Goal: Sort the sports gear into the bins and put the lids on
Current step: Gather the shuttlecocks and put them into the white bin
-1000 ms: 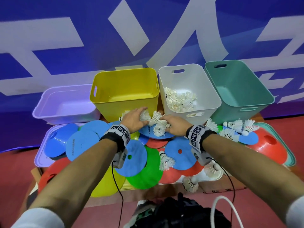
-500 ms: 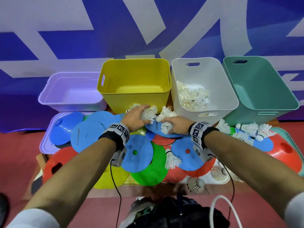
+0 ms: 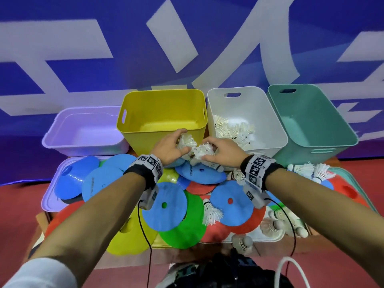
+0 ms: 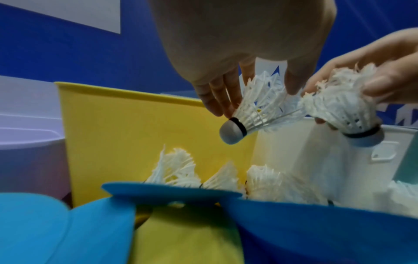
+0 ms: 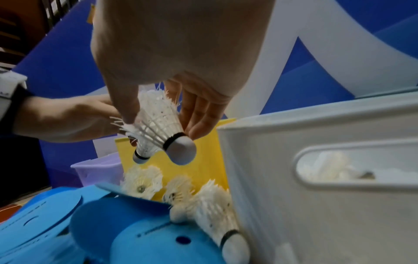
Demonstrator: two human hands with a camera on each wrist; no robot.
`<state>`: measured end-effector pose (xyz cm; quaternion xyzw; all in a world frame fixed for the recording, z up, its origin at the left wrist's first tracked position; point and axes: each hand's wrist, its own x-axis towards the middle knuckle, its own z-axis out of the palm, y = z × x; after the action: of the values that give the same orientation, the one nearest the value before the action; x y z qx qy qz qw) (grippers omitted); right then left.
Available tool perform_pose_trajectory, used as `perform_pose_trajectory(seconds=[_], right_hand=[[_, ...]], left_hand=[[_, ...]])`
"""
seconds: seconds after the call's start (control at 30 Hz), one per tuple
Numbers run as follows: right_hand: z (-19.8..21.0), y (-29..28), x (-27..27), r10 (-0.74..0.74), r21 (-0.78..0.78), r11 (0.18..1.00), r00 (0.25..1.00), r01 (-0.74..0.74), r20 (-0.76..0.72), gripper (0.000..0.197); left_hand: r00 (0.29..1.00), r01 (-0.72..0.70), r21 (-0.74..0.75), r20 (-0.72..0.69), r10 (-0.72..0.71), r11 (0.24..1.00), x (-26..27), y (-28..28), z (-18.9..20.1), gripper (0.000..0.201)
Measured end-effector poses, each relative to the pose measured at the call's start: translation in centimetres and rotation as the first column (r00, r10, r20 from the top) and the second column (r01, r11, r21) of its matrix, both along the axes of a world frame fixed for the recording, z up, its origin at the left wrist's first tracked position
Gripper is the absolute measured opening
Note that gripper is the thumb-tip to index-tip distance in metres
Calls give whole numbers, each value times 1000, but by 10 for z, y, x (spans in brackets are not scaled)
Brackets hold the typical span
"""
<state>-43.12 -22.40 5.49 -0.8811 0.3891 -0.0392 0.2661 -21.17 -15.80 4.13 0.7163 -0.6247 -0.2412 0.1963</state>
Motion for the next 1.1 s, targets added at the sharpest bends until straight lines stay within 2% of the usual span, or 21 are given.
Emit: perform_pose_trajectory(seconds=[0.17, 0.3, 0.37, 0.5, 0.6, 0.7, 0.87, 0.93, 1.0, 1.1], right_hand=[[30, -18, -41, -136, -135, 980, 988, 145, 75, 49], [39, -35, -73, -280, -124, 947, 951, 297, 135, 52], [41, -42, -84, -318, -104, 937, 938, 333, 139, 61], [38, -50, -100, -402, 9, 914, 904, 405, 143, 90], [32, -45, -113, -394, 21, 919, 915, 393, 90, 89], [21, -36, -124, -367, 5, 930, 928, 367, 60, 81], [12, -23, -128, -385, -46, 921, 922, 387, 37, 74], [11, -16, -124, -407, -51, 912, 913, 407, 11, 74], [8, -9, -119, -423, -70, 905, 905, 420, -31, 74], [4, 2, -112, -448, -100, 892, 890, 441, -80, 74]], left_hand=[[1000, 3, -72, -18, -4, 997, -33, -25, 22, 57], [998, 14, -136, -67, -23, 991, -64, -42, 37, 45], [993, 26, -162, -109, -44, 986, -79, -52, 42, 49], [963, 63, -103, -254, -87, 993, -100, -68, 45, 75], [971, 79, -63, -220, -92, 995, -105, -69, 36, 80], [976, 91, -82, -190, -105, 992, -106, -62, 26, 76], [991, 82, -127, -92, -95, 988, -98, -48, 15, 42], [990, 114, -127, -71, -124, 985, -94, -43, 11, 36], [986, 158, -123, -25, -163, 980, -90, -39, 7, 39], [969, 247, -88, 1, -248, 965, -83, -36, -1, 54]])
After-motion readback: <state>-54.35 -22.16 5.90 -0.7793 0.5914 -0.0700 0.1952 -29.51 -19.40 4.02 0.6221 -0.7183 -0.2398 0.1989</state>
